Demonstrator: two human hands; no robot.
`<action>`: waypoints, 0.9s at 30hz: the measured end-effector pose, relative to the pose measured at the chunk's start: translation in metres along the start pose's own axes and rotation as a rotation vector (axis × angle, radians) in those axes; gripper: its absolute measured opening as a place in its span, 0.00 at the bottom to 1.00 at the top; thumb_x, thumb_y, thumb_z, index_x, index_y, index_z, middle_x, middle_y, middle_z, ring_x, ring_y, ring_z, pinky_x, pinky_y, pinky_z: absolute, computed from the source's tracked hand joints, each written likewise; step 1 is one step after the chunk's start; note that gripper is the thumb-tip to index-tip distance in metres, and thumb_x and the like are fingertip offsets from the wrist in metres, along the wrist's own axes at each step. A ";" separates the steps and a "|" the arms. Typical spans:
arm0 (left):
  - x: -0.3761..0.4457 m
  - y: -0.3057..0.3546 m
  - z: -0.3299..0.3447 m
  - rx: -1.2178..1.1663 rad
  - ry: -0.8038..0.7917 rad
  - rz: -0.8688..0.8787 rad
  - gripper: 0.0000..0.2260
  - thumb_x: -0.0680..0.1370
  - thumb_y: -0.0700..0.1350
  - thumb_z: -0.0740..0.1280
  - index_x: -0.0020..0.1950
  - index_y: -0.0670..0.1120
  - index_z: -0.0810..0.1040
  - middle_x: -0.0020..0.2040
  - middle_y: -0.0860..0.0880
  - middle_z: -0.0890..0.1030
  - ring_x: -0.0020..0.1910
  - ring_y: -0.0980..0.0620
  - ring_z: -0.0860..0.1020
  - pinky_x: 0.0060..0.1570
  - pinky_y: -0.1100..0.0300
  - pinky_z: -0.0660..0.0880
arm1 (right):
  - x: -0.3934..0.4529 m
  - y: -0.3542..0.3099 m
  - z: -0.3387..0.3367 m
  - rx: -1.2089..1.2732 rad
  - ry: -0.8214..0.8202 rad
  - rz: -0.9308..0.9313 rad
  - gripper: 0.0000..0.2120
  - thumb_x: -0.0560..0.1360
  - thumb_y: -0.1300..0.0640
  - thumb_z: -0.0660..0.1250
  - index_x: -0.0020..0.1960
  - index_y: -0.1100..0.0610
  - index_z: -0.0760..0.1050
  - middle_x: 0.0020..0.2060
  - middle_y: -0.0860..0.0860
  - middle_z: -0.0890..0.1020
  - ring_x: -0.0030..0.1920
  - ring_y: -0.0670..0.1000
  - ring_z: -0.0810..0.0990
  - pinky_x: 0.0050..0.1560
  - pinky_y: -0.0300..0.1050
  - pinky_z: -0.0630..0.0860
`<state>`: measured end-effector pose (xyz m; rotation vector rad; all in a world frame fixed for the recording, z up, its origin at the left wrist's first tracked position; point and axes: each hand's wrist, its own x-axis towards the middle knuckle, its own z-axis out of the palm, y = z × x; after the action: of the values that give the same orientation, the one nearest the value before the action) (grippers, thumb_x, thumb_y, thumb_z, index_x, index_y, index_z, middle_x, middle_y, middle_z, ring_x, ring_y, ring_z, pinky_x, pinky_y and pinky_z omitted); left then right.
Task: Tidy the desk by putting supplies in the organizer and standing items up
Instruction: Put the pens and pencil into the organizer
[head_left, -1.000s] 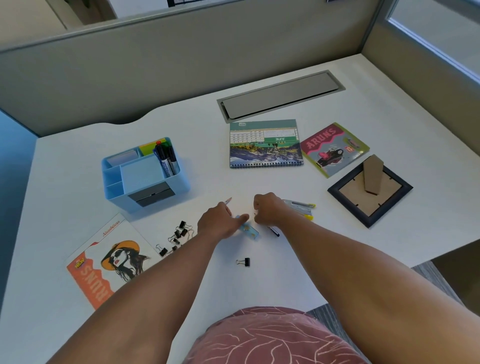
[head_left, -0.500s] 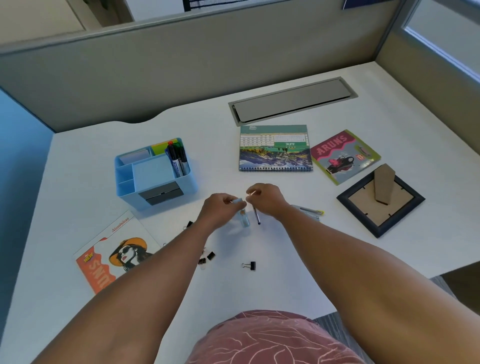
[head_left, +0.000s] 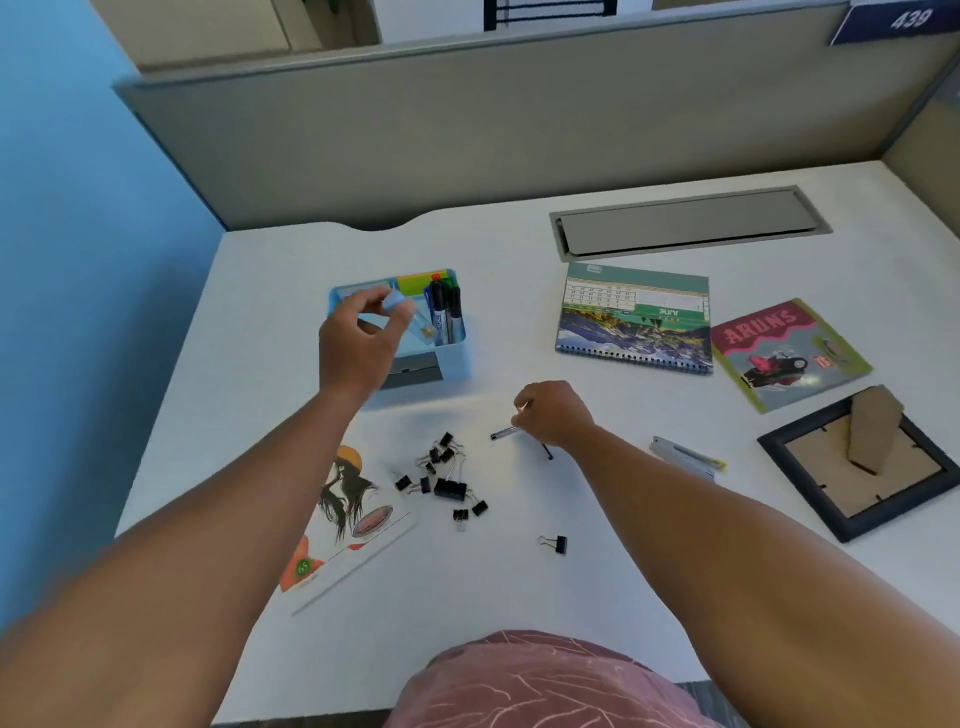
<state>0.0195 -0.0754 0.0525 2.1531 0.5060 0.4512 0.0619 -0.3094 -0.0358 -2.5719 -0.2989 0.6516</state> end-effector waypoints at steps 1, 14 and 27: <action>0.004 -0.006 -0.010 0.009 0.035 -0.001 0.16 0.76 0.59 0.69 0.59 0.51 0.81 0.52 0.57 0.81 0.39 0.61 0.76 0.38 0.72 0.70 | 0.000 -0.002 0.002 -0.060 -0.017 -0.028 0.13 0.74 0.55 0.68 0.58 0.53 0.81 0.58 0.50 0.81 0.59 0.51 0.78 0.59 0.48 0.77; 0.033 -0.041 -0.054 0.098 0.200 -0.080 0.19 0.78 0.56 0.68 0.67 0.52 0.77 0.65 0.53 0.79 0.55 0.52 0.78 0.46 0.67 0.73 | 0.006 -0.016 0.017 -0.367 -0.131 -0.168 0.13 0.78 0.57 0.62 0.59 0.54 0.81 0.57 0.54 0.75 0.59 0.56 0.76 0.58 0.49 0.76; 0.051 -0.059 -0.040 0.304 0.072 -0.086 0.15 0.79 0.54 0.68 0.63 0.50 0.79 0.61 0.52 0.82 0.59 0.49 0.78 0.50 0.58 0.71 | 0.014 -0.018 0.012 -0.410 -0.170 -0.189 0.12 0.77 0.59 0.63 0.57 0.55 0.82 0.55 0.54 0.73 0.55 0.55 0.76 0.56 0.50 0.77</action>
<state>0.0320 0.0088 0.0342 2.3993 0.7453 0.4268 0.0660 -0.2846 -0.0417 -2.8223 -0.7954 0.8079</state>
